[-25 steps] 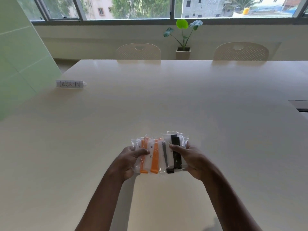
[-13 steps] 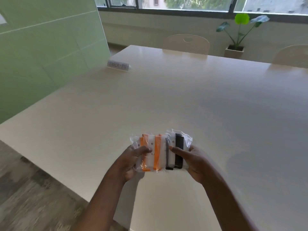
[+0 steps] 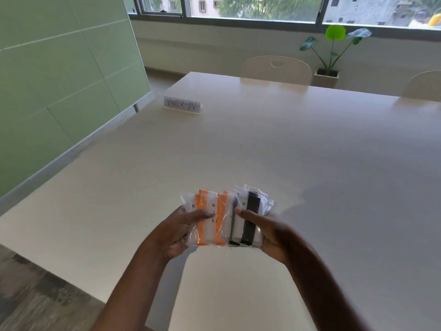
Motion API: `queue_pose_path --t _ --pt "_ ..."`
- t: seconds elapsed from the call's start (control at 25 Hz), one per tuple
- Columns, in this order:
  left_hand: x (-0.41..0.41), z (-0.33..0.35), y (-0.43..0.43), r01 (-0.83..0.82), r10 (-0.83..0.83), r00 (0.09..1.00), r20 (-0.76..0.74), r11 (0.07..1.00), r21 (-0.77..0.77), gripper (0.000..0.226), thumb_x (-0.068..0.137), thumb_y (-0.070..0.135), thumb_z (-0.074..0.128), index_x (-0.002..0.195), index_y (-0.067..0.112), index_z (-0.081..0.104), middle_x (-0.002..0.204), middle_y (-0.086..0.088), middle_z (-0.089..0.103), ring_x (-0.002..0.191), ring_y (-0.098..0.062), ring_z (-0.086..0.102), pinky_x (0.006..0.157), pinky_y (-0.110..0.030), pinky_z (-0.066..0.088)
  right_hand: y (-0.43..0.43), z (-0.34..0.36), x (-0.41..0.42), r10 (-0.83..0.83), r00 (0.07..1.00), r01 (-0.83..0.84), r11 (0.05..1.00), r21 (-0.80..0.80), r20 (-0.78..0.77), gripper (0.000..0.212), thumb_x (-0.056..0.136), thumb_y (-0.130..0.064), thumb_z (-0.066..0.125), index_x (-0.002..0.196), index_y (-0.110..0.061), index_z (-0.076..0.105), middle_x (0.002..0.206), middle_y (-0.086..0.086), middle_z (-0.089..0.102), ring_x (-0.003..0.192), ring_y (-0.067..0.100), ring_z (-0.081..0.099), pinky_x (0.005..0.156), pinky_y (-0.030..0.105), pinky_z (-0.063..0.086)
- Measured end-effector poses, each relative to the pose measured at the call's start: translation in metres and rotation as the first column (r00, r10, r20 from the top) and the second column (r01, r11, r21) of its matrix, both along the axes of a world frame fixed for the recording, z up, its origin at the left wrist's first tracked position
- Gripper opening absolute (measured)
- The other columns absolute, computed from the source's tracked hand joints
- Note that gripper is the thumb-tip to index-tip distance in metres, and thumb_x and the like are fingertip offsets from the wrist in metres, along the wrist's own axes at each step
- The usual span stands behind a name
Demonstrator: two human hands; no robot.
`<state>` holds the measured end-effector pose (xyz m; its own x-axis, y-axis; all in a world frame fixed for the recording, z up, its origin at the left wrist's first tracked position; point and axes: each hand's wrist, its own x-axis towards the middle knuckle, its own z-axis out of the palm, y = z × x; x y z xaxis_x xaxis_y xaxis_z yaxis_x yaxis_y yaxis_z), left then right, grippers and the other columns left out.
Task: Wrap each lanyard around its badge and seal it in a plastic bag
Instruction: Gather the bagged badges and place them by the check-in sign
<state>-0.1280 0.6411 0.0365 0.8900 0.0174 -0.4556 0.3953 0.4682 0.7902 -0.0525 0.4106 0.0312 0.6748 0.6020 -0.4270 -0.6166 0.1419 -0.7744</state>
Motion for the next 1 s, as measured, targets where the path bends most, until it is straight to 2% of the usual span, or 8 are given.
queue_pose_path --t 0.12,0.24,0.52,0.72,0.88,1.0 --pt "0.015 0.001 0.051 0.015 -0.015 1.0 0.008 1.0 0.019 0.05 0.083 0.007 0.082 0.13 0.012 0.068 0.123 -0.02 0.076 0.109 -0.037 0.076 0.078 -0.052 0.064 0.053 0.004 0.012 -0.012 0.999 0.013 1.0 -0.014 0.031 0.06 0.079 -0.013 0.086 0.135 -0.015 0.065 0.13 0.022 0.071 0.119 0.044 0.069 0.085 0.063 0.06" --pt "0.033 0.006 0.089 0.024 -0.024 1.0 0.015 0.999 0.04 0.052 0.08 0.008 0.081 0.13 0.012 0.067 0.121 -0.018 0.077 0.107 -0.036 0.077 0.076 -0.05 0.065 0.091 0.013 0.023 -0.022 0.999 0.022 1.0 -0.002 0.029 0.057 0.081 -0.01 0.082 0.135 -0.01 0.064 0.128 0.024 0.071 0.116 0.044 0.071 0.081 0.06 0.062" --pt "0.071 0.016 0.136 0.069 -0.07 0.998 0.004 0.994 0.081 0.055 0.08 0.01 0.083 0.132 0.008 0.066 0.123 -0.022 0.075 0.109 -0.039 0.076 0.079 -0.052 0.064 0.132 0.027 0.056 -0.057 0.997 0.059 0.997 -0.051 0.044 0.054 0.084 -0.005 0.08 0.135 -0.009 0.062 0.129 0.026 0.07 0.119 0.046 0.068 0.09 0.067 0.058" --pt "0.088 0.025 0.164 0.006 -0.005 1.0 -0.02 0.998 0.055 0.051 0.084 0.005 0.079 0.133 -0.001 0.065 0.128 -0.028 0.071 0.107 -0.041 0.076 0.078 -0.051 0.065 0.159 0.031 0.085 -0.064 0.996 0.066 0.997 -0.039 0.056 0.052 0.083 -0.005 0.082 0.132 -0.006 0.064 0.123 0.025 0.073 0.115 0.046 0.07 0.092 0.067 0.057" --pt "0.113 0.038 0.199 0.034 -0.029 0.999 -0.044 0.992 0.12 0.05 0.086 0.008 0.076 0.133 -0.003 0.065 0.131 -0.03 0.069 0.106 -0.041 0.074 0.082 -0.052 0.065 0.199 0.034 0.103 -0.065 0.996 0.069 0.995 -0.07 0.06 0.051 0.087 -0.003 0.079 0.135 -0.006 0.061 0.128 0.028 0.069 0.119 0.047 0.067 0.101 0.069 0.052" --pt "0.146 0.045 0.232 0.056 -0.05 0.998 -0.043 0.986 0.155 0.055 0.084 0.009 0.076 0.136 -0.003 0.063 0.136 -0.031 0.065 0.11 -0.042 0.071 0.087 -0.052 0.063 0.232 0.033 0.132 -0.071 0.995 0.075 0.995 -0.062 0.063 0.05 0.089 -0.003 0.077 0.136 -0.008 0.059 0.129 0.028 0.068 0.12 0.047 0.066 0.098 0.067 0.054"
